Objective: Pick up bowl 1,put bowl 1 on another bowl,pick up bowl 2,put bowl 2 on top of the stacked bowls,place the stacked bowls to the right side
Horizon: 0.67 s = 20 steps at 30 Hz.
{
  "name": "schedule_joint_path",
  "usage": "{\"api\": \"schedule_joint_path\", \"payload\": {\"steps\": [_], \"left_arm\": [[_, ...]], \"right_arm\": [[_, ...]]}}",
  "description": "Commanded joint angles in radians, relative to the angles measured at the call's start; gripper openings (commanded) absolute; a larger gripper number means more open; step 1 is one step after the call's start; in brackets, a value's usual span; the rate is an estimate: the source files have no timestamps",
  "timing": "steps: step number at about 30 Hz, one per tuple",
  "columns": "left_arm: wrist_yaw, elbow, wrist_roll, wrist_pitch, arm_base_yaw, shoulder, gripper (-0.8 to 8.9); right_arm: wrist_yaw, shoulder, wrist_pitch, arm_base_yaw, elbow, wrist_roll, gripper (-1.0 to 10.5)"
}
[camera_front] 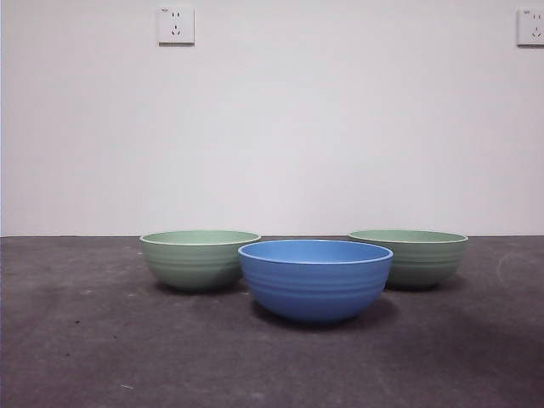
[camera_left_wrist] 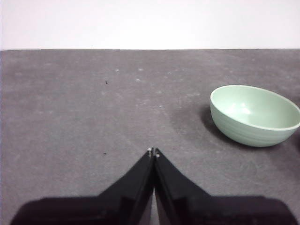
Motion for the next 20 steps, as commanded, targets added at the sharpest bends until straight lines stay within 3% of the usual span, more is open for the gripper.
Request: {"api": "schedule_joint_path", "payload": {"steps": [1,5,8,14,20], "left_arm": [[0.005,-0.014,-0.089,0.008,0.003,-0.003,-0.05],[0.053,0.007,-0.151,0.008,0.002,-0.003,-0.08],[0.092,0.041,-0.193,0.006,0.002,-0.002,-0.08],[0.111,0.157,-0.264,-0.05,0.002,0.031,-0.07],[0.214,0.307,-0.261,-0.14,0.002,0.145,-0.07]], "right_arm": [[-0.002,0.001,0.018,0.001,-0.014,0.121,0.0],[-0.003,0.001,0.035,0.001,0.009,0.238,-0.1],[-0.003,0.002,0.035,0.001,0.048,0.269,-0.1],[-0.039,0.06,0.024,0.003,0.159,0.274,-0.1],[-0.161,0.215,-0.034,0.003,0.32,0.251,-0.1]]}}
